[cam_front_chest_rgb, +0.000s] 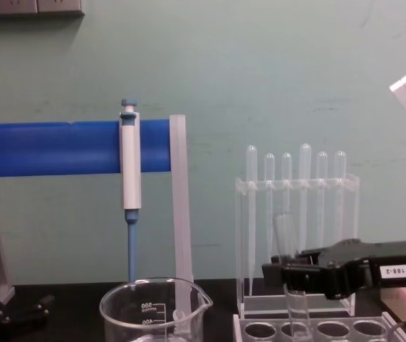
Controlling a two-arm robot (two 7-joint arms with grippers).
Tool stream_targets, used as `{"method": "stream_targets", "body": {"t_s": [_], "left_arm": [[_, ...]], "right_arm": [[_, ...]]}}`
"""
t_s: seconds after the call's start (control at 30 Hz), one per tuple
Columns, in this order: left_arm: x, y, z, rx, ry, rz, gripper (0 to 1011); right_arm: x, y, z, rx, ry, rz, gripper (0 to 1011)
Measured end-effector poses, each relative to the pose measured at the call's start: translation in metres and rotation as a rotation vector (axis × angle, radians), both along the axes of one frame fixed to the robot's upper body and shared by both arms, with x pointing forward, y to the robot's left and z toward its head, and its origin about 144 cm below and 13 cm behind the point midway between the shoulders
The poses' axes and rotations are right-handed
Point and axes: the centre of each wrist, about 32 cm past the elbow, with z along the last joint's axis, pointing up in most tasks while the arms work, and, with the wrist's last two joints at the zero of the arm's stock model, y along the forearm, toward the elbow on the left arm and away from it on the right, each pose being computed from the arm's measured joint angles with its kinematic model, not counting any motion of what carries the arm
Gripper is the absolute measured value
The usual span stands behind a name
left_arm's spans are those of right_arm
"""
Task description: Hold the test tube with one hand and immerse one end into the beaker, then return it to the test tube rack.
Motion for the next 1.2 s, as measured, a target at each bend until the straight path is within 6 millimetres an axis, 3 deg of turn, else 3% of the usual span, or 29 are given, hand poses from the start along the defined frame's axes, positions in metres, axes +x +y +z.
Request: {"method": "stream_targets", "body": {"t_s": [0.6, 1.2], "left_arm": [[0.0, 0.0, 0.0, 0.0, 0.0, 0.0, 1000], [0.0, 0.0, 0.0, 0.0, 0.0, 0.0, 1000]], "right_arm": [[-0.027, 0.005, 0.025, 0.035, -0.154, -0.019, 242], [-0.028, 0.011, 0.052, 0.102, -0.215, -0.036, 242]]}}
